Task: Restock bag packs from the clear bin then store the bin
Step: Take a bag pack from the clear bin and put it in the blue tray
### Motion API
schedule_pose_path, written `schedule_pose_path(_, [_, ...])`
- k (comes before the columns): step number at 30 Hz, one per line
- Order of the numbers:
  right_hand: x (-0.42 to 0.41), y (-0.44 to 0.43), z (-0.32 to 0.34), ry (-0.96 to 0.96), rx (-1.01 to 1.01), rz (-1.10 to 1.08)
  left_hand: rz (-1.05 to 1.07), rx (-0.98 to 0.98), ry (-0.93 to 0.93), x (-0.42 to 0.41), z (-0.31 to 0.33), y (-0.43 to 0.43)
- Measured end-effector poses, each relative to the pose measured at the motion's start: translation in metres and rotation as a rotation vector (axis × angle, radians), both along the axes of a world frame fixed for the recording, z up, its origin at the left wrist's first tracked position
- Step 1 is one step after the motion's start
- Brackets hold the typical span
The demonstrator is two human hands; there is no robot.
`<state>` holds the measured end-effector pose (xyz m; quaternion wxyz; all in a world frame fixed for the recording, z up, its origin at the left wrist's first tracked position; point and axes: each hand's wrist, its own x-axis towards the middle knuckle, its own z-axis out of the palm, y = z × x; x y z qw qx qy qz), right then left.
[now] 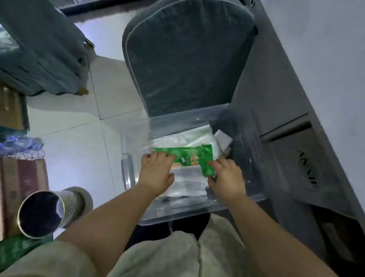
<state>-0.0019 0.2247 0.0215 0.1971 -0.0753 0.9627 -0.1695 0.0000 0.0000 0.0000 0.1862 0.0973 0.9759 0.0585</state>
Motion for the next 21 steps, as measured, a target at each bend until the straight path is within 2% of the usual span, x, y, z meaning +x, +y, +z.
schedule_pose_path(7, [-0.025, -0.021, -0.069, -0.080, 0.057, -0.136, -0.007, 0.010, -0.187, -0.058, -0.081, -0.001])
schedule_pose_path(13, [-0.040, -0.018, -0.124, -0.047, 0.039, -0.206, -0.037, 0.052, -0.249, -0.091, -0.148, 0.015])
schedule_pose_path(18, [-0.040, -0.012, -0.147, -0.044, 0.044, -0.201, 0.104, 0.229, -0.254, -0.098, -0.173, 0.028])
schedule_pose_path(21, [-0.040, -0.007, -0.151, -0.056, 0.056, -0.199, 0.129, 0.254, -0.313, -0.102, -0.178, 0.031])
